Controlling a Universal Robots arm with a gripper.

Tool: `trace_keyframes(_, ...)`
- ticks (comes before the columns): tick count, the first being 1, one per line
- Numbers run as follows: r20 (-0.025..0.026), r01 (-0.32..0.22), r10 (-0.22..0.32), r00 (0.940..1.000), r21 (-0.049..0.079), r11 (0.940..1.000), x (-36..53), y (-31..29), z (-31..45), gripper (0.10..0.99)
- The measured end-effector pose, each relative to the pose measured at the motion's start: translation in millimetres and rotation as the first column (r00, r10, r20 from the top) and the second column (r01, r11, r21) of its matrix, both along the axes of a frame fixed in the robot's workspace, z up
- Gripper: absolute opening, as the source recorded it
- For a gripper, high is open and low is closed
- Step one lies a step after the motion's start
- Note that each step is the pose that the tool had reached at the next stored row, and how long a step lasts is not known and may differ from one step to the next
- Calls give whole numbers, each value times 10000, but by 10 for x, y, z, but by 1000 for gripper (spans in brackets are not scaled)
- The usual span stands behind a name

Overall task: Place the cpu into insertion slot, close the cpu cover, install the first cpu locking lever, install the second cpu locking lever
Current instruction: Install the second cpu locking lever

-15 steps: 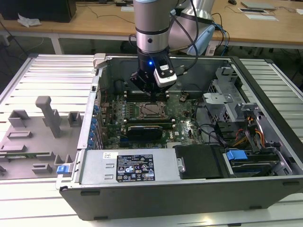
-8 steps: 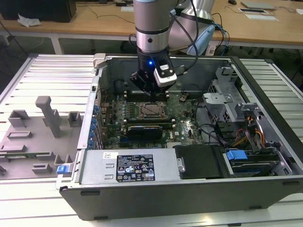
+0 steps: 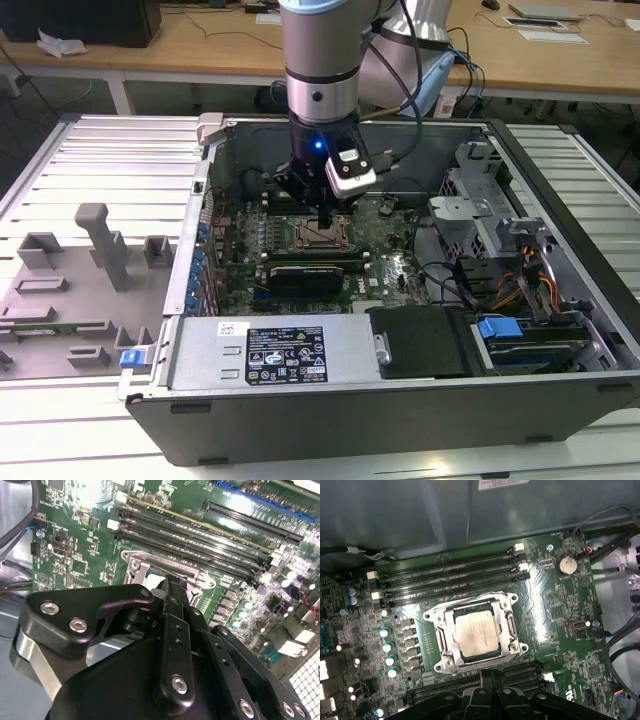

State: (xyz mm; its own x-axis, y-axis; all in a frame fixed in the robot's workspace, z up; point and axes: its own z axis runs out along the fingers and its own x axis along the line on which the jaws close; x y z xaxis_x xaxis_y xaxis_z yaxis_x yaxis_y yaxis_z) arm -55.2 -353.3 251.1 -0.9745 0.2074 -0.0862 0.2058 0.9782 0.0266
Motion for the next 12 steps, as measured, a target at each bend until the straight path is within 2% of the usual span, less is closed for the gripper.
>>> trace_keyframes(4,-1,-1,1,10000,-1,10000,-2,-9,0,106)
trace_keyframes(8,0,-1,1,10000,29,10000,-19,-50,-43,106)
trace_keyframes(10,-1,-1,1,10000,143,9999,-25,-61,-62,106)
trace_keyframes(12,0,-3,3,10000,357,9994,-53,-73,-88,106)
